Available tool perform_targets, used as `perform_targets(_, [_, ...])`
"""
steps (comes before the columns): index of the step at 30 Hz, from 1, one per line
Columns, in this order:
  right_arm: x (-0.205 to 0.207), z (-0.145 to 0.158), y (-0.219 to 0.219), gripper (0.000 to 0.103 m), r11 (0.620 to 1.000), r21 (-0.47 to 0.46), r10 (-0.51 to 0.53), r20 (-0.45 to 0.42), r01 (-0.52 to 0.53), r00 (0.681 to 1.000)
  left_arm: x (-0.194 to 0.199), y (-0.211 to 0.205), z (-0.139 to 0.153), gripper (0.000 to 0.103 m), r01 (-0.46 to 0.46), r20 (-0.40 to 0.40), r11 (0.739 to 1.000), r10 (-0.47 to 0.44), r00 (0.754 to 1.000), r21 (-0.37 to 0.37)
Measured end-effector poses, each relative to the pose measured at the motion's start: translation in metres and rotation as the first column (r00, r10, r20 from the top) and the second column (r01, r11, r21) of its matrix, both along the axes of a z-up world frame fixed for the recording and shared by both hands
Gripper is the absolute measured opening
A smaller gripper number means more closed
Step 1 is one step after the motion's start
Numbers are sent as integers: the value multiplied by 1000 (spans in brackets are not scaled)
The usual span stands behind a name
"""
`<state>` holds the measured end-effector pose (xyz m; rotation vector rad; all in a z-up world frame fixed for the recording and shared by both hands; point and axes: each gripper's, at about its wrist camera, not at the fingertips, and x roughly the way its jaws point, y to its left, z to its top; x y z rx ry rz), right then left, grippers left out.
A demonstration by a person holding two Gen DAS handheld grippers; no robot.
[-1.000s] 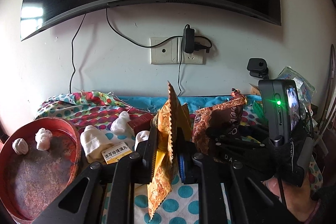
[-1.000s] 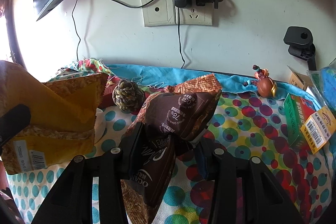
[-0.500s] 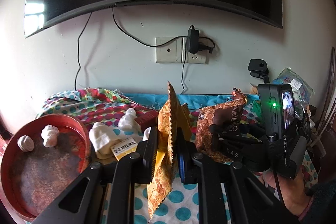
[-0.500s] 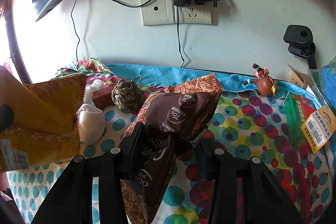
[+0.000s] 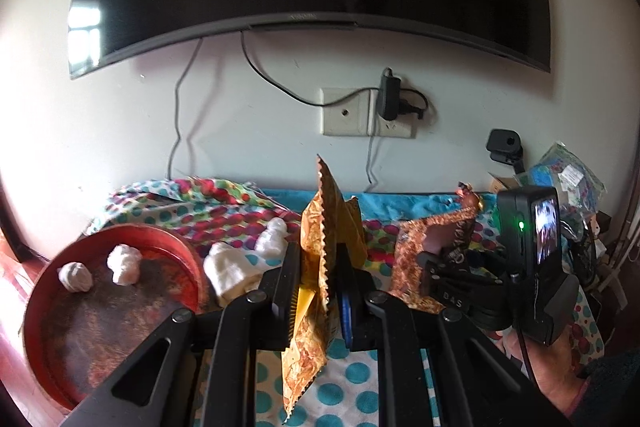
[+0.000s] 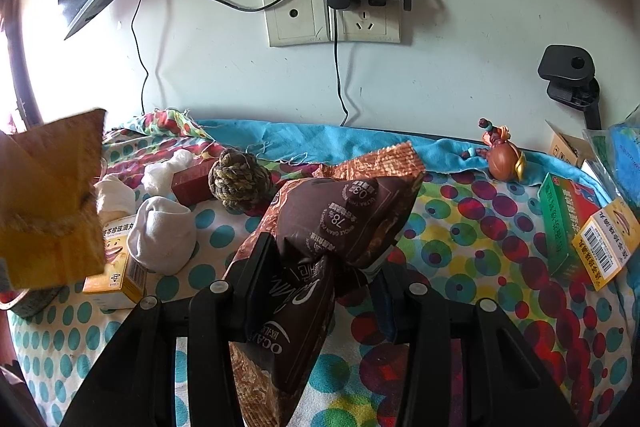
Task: Organize objects
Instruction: 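Carry the yellow snack bag into the red tray and open the left gripper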
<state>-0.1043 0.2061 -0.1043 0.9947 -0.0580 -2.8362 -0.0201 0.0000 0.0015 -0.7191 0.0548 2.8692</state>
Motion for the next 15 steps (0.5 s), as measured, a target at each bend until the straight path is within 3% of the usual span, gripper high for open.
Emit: perform_targets(15, [0,2,-1,42,1000,16,-3,-3,3,1000,14,-84,30,17,-172,-11,984,172,985,-44])
